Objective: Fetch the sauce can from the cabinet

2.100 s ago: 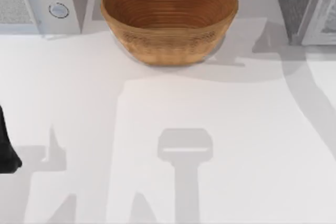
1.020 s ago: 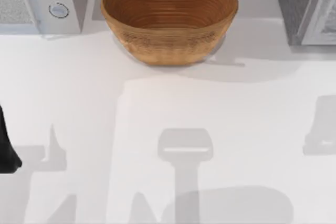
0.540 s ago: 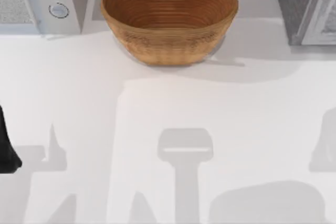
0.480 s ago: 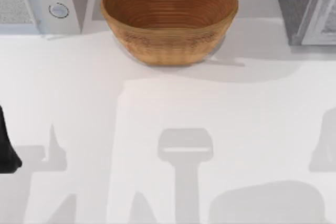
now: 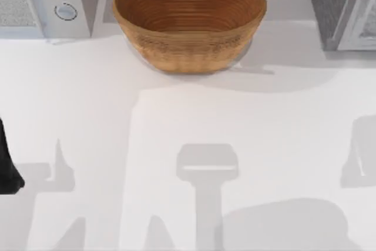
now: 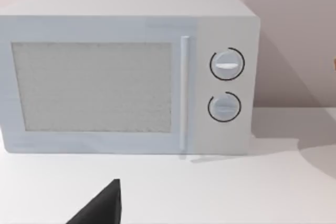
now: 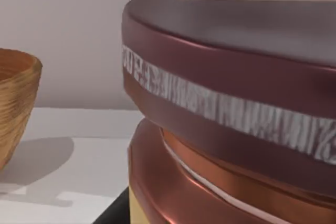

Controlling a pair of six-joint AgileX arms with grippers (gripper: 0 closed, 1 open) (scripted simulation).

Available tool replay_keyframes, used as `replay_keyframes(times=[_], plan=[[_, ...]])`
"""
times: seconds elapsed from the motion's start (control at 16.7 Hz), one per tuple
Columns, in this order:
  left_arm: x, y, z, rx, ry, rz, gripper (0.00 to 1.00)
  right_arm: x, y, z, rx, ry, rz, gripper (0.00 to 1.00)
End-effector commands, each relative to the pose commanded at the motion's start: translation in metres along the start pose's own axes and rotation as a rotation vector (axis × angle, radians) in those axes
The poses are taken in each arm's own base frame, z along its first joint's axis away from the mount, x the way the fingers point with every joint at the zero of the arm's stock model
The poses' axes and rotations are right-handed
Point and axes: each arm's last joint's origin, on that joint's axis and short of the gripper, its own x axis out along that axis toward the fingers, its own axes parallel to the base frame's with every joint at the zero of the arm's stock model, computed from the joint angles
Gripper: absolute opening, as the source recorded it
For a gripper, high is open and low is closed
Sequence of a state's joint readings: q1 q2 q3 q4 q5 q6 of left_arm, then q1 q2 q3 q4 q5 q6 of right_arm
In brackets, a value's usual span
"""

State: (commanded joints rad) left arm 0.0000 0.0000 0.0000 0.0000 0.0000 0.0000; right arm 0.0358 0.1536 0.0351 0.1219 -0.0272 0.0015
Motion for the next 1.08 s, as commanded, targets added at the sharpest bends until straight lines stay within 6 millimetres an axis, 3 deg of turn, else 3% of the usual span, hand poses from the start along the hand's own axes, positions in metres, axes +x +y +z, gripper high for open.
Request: replay_keyframes(times=[0.24, 0.54, 0.78, 1.08], plan=[[0.0, 0.0, 0.0, 0.0, 0.0, 0.0, 1.0, 0.023, 0.008, 0.014, -0.004, 0.001, 0.102, 0.0], [0.0, 0.0, 0.0, 0.0, 0.0, 0.0, 1.0, 0.068, 0.028, 0.021, -0.007, 0.001, 0.265, 0.0], [0.0, 0.0, 0.0, 0.0, 0.0, 0.0, 1.0, 0.107, 0.051, 0.006, -0.006, 0.002, 0.401, 0.0], [0.0, 0.0, 0.0, 0.0, 0.0, 0.0, 1.0, 0.141, 0.082, -0.031, -0.003, 0.002, 0.553, 0.0]])
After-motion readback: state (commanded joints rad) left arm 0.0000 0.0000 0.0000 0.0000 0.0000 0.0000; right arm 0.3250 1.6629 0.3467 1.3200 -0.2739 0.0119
